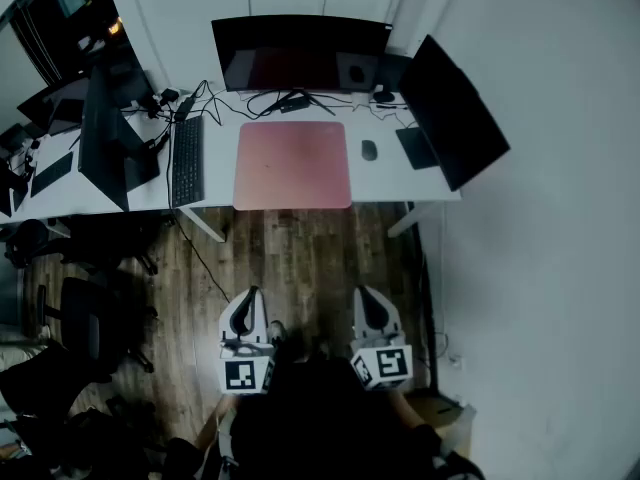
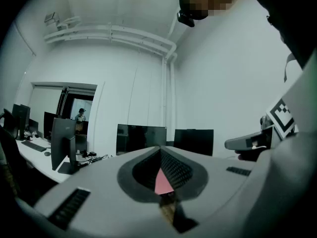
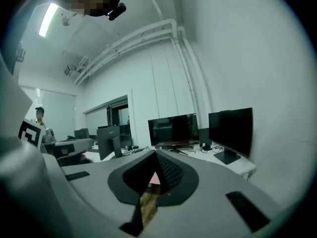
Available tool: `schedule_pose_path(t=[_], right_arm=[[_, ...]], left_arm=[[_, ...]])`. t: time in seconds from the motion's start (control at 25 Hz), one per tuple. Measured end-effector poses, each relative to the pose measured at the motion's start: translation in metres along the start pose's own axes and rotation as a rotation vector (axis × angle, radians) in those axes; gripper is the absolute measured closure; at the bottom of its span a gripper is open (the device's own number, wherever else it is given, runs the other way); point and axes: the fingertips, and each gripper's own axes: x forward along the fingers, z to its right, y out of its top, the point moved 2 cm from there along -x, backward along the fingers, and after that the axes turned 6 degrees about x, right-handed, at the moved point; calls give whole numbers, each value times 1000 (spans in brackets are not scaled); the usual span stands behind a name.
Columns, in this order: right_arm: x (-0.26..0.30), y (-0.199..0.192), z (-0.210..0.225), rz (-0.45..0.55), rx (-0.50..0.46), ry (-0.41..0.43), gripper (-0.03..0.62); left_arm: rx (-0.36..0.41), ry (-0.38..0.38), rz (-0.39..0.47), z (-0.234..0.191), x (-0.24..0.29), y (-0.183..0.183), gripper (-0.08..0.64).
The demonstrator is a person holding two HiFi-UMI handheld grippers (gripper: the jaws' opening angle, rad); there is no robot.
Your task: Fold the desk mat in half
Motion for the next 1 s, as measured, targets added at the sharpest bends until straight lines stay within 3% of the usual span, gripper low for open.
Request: schedule_pose_path(t=[0.6,0.8,0.84,0.88,0.92,1.0], right_arm=[[0,6,1,5,13,7,586],[-1,20,-6,62,11,30,583],[2,17,-5,55,9,34,553],[5,14,-5,45,12,37,470],[7,11,-6,33,18,40,446],[9,7,-13,5,42,47,446]], left_arm=[[-4,-9,-17,2,7,-1,554],[-18,20,57,-12,2,12,552],[-27,18,54,-15,3,9,538],[-35,14,34,-17,5,4,465],[-38,9,6,-18,8,-1,418],[-35,9,-35,-23,9,-9,416]])
